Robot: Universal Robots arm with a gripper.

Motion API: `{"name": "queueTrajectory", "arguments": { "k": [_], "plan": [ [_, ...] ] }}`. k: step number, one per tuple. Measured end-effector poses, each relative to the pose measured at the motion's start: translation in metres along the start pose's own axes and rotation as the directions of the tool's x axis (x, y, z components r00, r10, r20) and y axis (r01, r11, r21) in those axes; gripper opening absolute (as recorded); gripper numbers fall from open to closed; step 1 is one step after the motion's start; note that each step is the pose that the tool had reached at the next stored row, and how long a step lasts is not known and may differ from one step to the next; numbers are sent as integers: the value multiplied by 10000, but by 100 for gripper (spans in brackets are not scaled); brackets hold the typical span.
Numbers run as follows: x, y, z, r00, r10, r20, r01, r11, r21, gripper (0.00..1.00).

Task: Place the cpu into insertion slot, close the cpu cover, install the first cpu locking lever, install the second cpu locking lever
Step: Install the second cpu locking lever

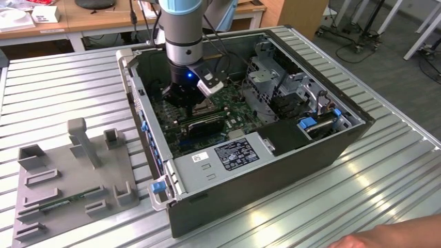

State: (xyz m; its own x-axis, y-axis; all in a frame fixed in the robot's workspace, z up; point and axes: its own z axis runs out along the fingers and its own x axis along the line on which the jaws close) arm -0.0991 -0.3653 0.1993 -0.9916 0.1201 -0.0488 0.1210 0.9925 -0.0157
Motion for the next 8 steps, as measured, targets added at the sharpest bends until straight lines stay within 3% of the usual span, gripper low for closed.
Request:
{"name": "queueTrajectory", "arguments": {
  "k": [4, 8],
  "plan": [
    [0, 0, 3, 10000, 4, -10, -4, 10000, -90, 10],
    [0, 1, 12, 10000, 6, -7, -6, 9999, -125, 10]
  ]
}}
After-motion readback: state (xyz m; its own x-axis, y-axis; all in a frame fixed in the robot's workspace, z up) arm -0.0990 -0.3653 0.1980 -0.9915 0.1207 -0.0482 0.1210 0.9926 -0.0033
